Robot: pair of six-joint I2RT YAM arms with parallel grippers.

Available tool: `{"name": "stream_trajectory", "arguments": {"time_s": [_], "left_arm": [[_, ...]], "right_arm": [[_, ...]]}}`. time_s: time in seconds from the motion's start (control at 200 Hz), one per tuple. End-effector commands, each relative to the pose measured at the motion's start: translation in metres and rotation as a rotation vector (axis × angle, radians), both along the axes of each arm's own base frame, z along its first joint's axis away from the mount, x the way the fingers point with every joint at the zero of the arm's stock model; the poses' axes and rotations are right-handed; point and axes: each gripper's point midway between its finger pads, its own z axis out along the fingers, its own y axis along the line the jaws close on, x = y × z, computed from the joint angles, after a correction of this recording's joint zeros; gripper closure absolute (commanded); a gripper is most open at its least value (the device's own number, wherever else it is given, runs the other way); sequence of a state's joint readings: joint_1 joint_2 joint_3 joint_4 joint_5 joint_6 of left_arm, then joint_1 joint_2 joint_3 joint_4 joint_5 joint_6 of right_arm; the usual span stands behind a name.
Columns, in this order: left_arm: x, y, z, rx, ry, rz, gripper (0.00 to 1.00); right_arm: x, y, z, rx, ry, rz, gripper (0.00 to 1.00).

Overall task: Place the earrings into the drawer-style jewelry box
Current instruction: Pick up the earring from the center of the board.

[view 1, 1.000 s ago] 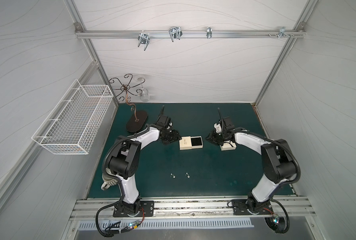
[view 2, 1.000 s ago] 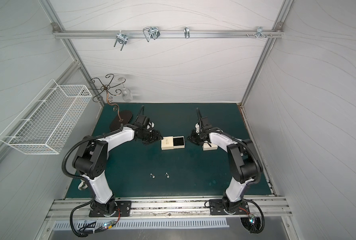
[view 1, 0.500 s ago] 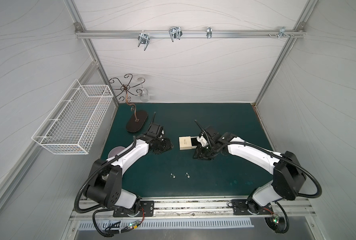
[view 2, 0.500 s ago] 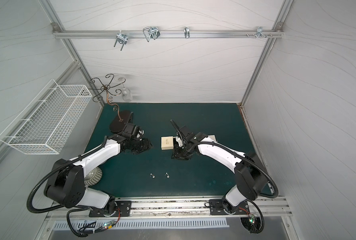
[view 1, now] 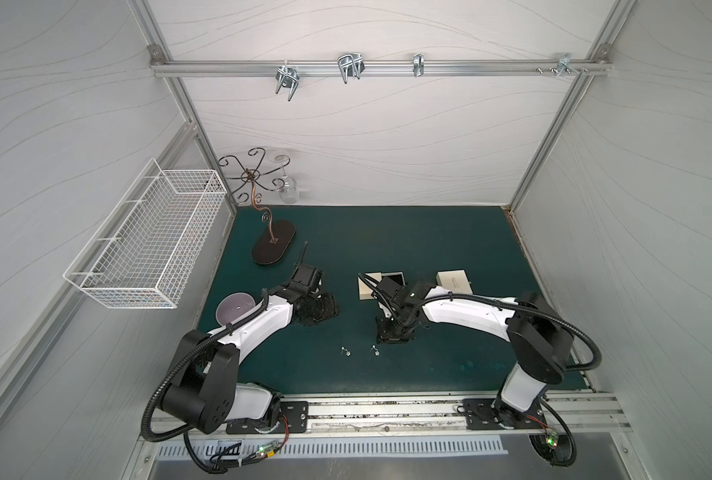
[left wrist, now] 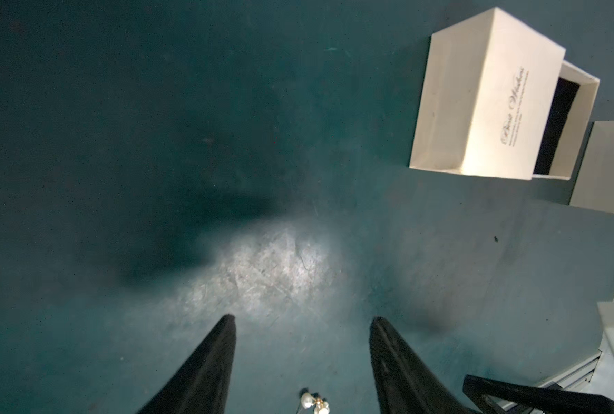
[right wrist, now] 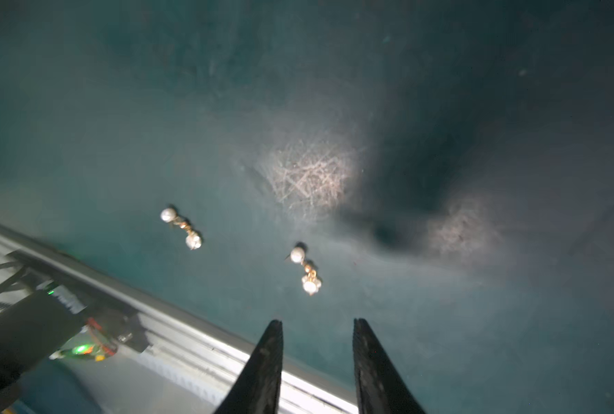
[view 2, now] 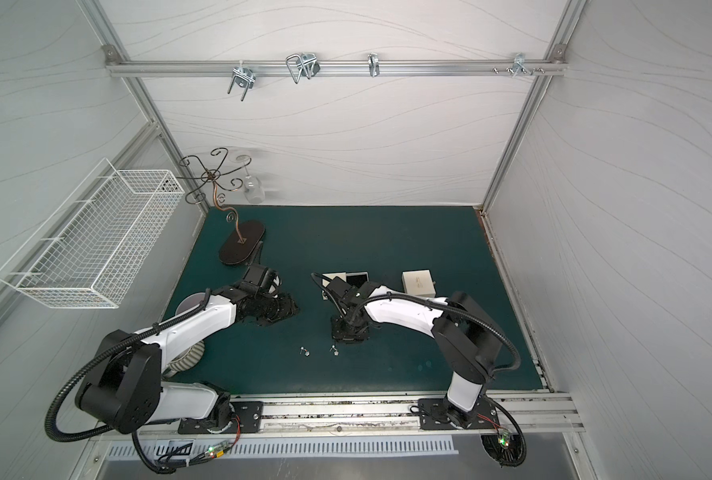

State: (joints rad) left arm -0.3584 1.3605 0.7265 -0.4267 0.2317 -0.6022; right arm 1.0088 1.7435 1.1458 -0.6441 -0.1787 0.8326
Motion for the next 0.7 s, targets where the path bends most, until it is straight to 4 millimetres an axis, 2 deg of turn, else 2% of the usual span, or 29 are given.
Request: {"name": "stream_trajectory", "arguments": {"time_s": [0.0,0.24,0.695], "left_arm": [[0.011,-0.001,0.01,-0.002,-0.079,0.002,0.37],[0.01,-0.001,0.007,-0.004,-0.083,-0.012,0.38],[0.009,-0.002,0.006,-0.016,-0.09,-0.019,0.38]], "right_arm": [[0.004,0.007,-0.004,-0.031,-0.009,-0.033,0.67],[0.002,0.014,-0.013,-0.08,-0.012,-0.034,0.7],[0.001,0.016,-0.024,-0.111,0.001,-0.046,0.73]]}}
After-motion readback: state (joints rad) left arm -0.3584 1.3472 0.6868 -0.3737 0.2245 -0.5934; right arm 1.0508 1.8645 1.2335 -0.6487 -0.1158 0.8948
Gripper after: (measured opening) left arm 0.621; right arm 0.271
